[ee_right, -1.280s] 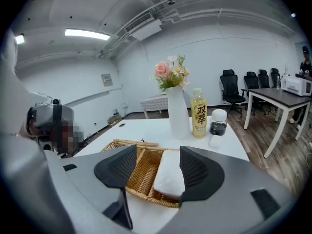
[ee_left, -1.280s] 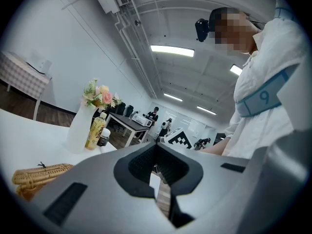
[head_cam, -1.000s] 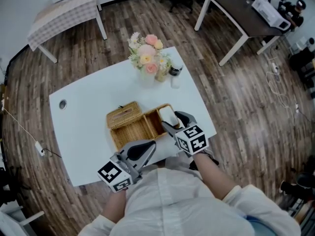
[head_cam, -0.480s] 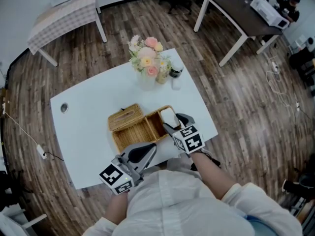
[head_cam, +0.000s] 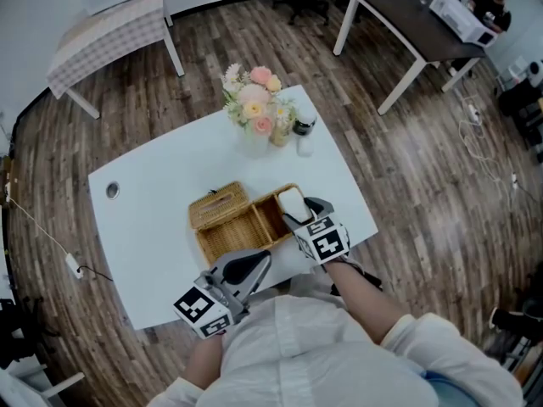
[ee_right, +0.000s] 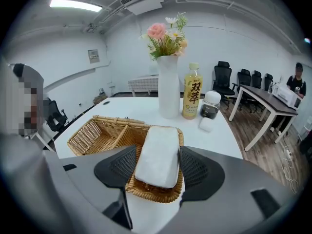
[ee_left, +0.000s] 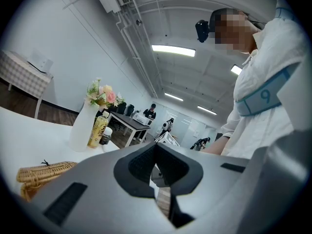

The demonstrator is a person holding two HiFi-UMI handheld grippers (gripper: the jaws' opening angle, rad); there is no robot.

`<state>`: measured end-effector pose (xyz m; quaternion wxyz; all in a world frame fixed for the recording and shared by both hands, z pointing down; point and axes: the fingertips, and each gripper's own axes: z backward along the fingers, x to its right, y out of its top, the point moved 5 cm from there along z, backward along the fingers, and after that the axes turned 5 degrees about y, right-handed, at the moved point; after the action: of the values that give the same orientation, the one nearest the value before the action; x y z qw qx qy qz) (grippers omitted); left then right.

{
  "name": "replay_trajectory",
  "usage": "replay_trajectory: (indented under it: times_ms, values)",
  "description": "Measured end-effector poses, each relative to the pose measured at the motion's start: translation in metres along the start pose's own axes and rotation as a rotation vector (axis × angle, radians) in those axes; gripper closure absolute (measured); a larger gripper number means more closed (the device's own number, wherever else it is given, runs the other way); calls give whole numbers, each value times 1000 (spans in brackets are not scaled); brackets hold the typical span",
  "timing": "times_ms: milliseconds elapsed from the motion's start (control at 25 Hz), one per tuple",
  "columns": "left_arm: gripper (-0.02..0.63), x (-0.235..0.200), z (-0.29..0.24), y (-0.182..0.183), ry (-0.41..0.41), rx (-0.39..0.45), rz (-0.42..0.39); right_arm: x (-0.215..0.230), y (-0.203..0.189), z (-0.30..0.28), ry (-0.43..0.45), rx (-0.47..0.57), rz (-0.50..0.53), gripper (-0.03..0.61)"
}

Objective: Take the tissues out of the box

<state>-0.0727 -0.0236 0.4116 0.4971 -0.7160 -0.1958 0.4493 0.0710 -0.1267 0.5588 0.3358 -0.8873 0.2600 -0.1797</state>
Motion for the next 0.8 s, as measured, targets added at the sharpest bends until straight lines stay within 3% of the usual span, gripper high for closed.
replay_trajectory:
  times_ms: [800]
  values:
    - [612,-1,5,-3,-9,-11,3,-3,-2,-3,-93,-18,43,302]
